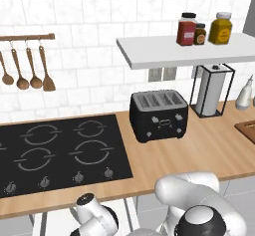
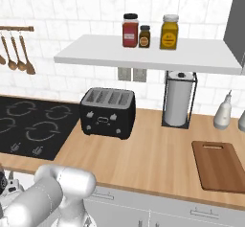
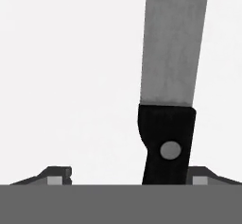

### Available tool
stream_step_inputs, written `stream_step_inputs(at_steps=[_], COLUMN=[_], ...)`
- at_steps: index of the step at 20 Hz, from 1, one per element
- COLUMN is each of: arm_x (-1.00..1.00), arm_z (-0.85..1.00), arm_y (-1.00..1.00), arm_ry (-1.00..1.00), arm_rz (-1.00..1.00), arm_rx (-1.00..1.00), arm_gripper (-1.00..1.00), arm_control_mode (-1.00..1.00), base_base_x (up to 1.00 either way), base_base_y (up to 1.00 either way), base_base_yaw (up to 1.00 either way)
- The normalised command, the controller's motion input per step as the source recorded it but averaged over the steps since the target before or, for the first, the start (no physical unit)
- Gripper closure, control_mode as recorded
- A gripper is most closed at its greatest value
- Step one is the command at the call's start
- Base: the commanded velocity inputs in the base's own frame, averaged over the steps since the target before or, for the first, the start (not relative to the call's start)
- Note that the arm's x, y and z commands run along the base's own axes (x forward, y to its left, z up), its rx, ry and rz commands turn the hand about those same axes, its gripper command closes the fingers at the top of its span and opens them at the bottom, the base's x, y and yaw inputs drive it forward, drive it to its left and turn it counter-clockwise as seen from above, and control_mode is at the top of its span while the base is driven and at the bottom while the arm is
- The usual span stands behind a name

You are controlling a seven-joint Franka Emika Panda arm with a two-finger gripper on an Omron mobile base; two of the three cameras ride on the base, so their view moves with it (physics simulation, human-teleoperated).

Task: Pick up the knife from the drawer and place it on the cutting board. Then place the meat from the plate to the cutting board.

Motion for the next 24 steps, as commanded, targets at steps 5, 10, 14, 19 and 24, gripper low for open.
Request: stream_step_inputs(at_steps=[5, 10, 14, 19, 24], arm_x=[-0.14, -0.41, -0.71, -0.83, -0.8], arm_z=[-0.12, -0.04, 0.26, 0.78, 0.85], arm_y=[0.0, 0.0, 0.0, 0.0, -0.03], arm_ry=[0.08, 0.05, 0.0, 0.0, -0.02], arm_rz=[0.0, 0.0, 0.02, 0.1, 0.14], arm_rx=[0.0, 0.0, 0.01, 0.0, 0.0], arm_gripper=[1.0, 1.0, 1.0, 1.0, 1.0], arm_control_mode=[-1.0, -1.0, -1.0, -1.0, -1.0], base_base_x=[0.0, 0.0, 0.0, 0.0, 0.0], base_base_y=[0.0, 0.0, 0.0, 0.0, 0.0], base_base_yaw=[0.0, 0.0, 0.0, 0.0, 0.0])
